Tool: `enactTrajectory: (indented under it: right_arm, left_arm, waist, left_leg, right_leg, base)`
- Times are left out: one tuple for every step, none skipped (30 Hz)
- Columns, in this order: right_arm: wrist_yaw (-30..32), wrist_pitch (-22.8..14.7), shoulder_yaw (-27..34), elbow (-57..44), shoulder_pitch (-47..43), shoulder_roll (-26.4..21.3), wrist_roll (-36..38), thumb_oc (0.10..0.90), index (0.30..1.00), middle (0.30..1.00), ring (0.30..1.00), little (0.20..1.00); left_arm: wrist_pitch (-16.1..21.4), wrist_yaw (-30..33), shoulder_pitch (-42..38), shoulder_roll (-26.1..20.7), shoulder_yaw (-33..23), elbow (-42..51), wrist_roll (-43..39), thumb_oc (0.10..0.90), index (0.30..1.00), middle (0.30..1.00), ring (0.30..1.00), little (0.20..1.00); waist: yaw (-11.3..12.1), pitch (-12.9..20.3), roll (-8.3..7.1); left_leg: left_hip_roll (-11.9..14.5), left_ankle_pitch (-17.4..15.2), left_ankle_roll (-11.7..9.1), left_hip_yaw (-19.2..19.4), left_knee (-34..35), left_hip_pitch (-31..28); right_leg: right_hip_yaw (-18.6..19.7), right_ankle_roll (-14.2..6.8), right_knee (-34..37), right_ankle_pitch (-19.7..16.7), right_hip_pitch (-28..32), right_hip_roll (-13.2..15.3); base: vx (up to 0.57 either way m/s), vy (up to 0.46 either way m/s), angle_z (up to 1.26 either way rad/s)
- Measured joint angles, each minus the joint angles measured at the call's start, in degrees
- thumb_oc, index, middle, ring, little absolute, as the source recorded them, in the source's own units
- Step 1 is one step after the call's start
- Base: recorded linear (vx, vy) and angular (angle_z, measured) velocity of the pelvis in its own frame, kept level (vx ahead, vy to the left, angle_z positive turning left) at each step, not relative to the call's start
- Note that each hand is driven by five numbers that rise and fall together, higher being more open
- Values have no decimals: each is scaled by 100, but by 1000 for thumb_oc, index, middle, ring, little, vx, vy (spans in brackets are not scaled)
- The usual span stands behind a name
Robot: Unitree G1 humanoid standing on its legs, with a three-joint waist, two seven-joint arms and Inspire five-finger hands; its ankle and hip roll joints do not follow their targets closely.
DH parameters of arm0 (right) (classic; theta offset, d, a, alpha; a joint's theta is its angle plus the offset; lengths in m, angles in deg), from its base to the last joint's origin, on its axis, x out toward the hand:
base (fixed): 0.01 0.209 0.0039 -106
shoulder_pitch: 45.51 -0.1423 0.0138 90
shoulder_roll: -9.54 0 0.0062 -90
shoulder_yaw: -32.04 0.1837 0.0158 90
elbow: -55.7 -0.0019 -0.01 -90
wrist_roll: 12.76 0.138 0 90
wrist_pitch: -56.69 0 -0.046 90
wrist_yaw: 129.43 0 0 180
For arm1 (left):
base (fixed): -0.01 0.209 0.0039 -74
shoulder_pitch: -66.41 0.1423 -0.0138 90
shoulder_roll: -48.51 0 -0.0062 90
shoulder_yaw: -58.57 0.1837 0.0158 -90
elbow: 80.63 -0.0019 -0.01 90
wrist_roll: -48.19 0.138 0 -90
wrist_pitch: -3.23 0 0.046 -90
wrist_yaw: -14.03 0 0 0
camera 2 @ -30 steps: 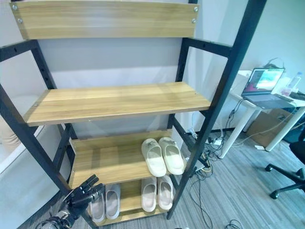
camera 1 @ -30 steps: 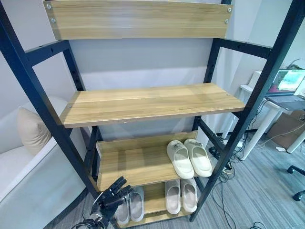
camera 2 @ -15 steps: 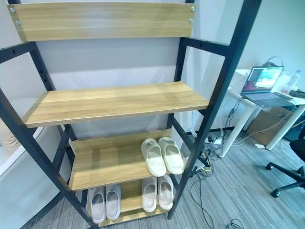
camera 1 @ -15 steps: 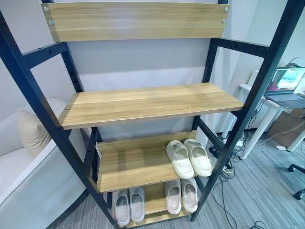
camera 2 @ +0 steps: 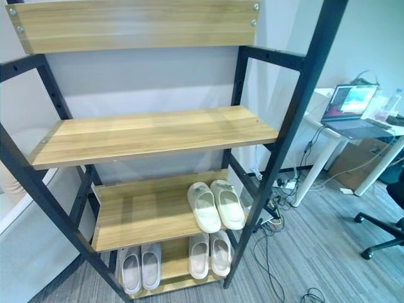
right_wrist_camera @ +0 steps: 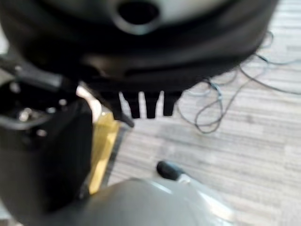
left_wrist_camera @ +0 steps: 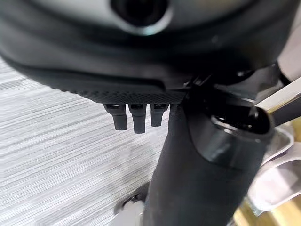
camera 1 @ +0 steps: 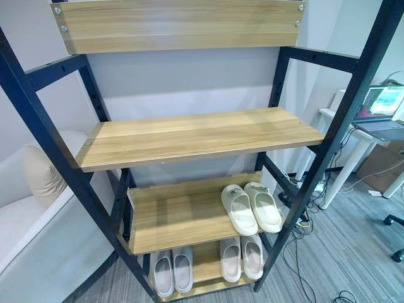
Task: Arrange the slippers neatly on the shoe rack.
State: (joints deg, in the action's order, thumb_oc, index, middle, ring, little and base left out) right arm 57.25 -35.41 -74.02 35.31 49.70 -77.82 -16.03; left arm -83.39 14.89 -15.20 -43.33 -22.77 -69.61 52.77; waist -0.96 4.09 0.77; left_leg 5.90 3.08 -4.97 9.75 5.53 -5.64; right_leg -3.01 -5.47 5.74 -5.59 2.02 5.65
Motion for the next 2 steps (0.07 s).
enactTrajectory:
  right_arm:
    - [-1,-6,98,16,39,3,55,800,900,900,900,900]
    - [-3,-27,176,160,98,6,161,800,900,900,900,900]
  left_arm:
    - [-12,15,-3,18,-1,-20,3,800,900,900,900,900]
    - [-31,22,-3,28,-6,-32,3,800,900,900,900,900]
  waist:
    - [0,-3,2]
    - [-1,-5,-1]
  left_leg:
    - [0,0,-1,0,0,0]
    - [2,-2,-2,0,0,-1]
  right_leg:
    - [0,1,0,1,0,-1]
    - [1,2,0,2,0,-3]
  base:
    - [0,0,0]
    - [0,0,0]
